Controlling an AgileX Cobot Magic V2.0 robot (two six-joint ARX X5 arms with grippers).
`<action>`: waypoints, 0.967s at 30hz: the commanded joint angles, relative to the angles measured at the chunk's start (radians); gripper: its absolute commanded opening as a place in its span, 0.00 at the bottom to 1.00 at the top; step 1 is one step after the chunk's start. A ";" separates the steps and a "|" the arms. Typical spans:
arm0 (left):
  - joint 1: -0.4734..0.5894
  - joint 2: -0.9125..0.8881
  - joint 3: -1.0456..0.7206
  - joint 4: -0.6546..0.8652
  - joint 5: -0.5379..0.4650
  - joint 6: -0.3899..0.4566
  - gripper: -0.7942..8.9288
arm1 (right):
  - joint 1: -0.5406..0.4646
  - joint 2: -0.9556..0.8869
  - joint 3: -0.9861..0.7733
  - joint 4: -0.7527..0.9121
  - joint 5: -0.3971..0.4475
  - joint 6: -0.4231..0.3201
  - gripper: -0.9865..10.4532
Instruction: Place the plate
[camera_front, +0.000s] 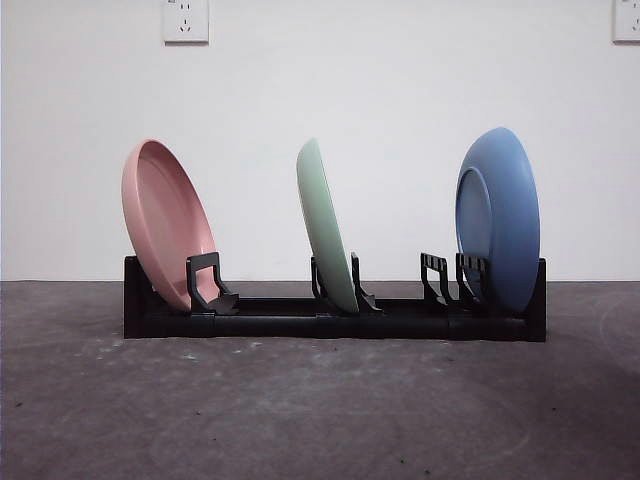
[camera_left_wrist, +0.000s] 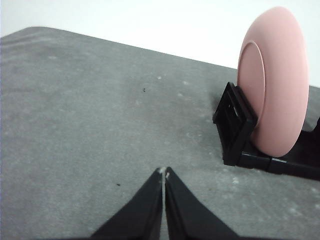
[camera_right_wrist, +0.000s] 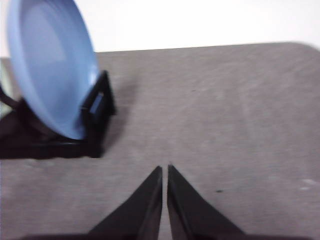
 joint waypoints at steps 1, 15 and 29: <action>0.000 0.002 -0.016 -0.008 0.036 -0.074 0.09 | -0.002 0.000 -0.002 0.005 -0.059 0.106 0.10; -0.069 0.152 0.194 -0.016 0.088 -0.233 0.09 | 0.000 0.049 0.222 -0.053 -0.150 0.327 0.10; -0.149 0.604 0.682 -0.209 0.282 -0.111 0.09 | 0.000 0.427 0.650 -0.266 -0.435 0.207 0.10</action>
